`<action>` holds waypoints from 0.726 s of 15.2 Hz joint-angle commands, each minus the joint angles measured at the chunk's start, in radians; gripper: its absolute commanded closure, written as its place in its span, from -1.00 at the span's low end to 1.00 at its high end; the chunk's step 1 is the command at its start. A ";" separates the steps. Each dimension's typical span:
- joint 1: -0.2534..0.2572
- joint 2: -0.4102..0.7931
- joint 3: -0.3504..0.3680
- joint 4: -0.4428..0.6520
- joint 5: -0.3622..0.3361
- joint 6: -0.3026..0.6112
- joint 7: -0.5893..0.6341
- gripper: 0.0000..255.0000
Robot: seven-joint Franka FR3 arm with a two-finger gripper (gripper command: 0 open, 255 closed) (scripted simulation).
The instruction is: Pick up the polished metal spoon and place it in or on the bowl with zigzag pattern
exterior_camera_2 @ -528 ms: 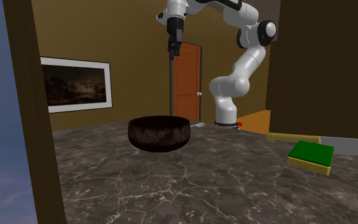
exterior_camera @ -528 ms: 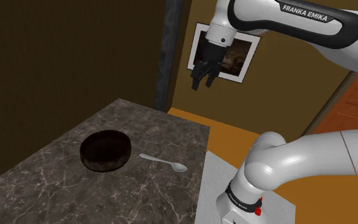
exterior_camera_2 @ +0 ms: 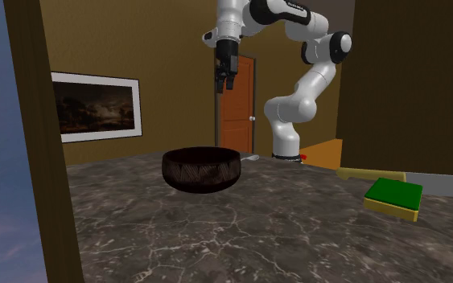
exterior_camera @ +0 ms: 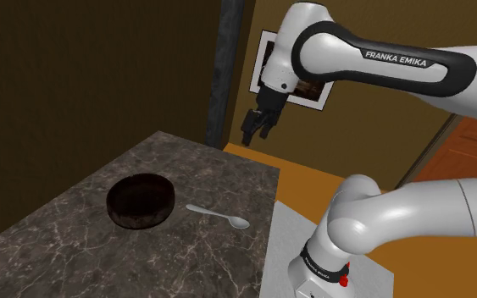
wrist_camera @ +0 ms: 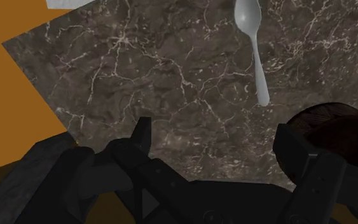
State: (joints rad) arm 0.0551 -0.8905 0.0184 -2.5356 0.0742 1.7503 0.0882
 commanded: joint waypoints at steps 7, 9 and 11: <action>0.092 -0.023 0.068 -0.257 0.088 0.300 -0.013 -1.00; 0.122 -0.006 0.090 -0.310 0.115 0.386 -0.015 -1.00; 0.155 0.022 0.112 -0.357 0.144 0.478 -0.017 -1.00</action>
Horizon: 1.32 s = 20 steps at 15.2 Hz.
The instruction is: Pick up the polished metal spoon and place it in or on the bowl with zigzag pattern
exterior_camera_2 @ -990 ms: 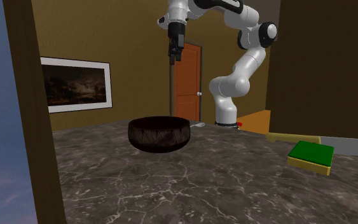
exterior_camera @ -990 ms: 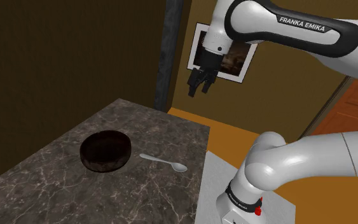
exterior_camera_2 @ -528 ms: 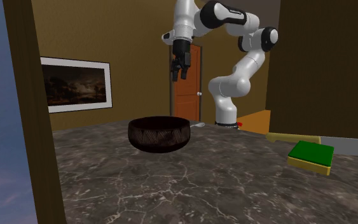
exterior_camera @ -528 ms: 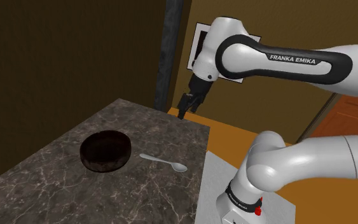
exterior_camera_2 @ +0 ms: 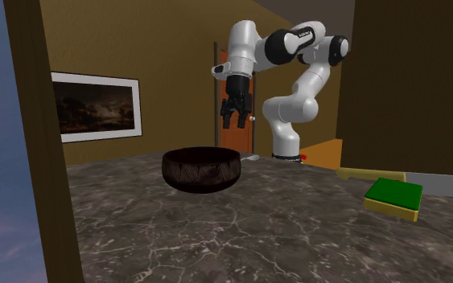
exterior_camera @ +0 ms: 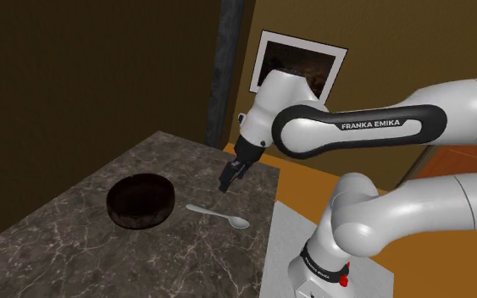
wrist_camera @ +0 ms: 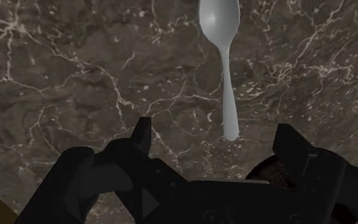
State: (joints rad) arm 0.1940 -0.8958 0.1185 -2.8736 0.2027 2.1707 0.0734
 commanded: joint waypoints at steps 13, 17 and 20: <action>0.112 0.278 0.070 -0.120 0.114 0.445 -0.024 -1.00; 0.112 0.278 0.070 -0.120 0.114 0.445 -0.024 -1.00; 0.112 0.278 0.070 -0.120 0.114 0.444 -0.024 -1.00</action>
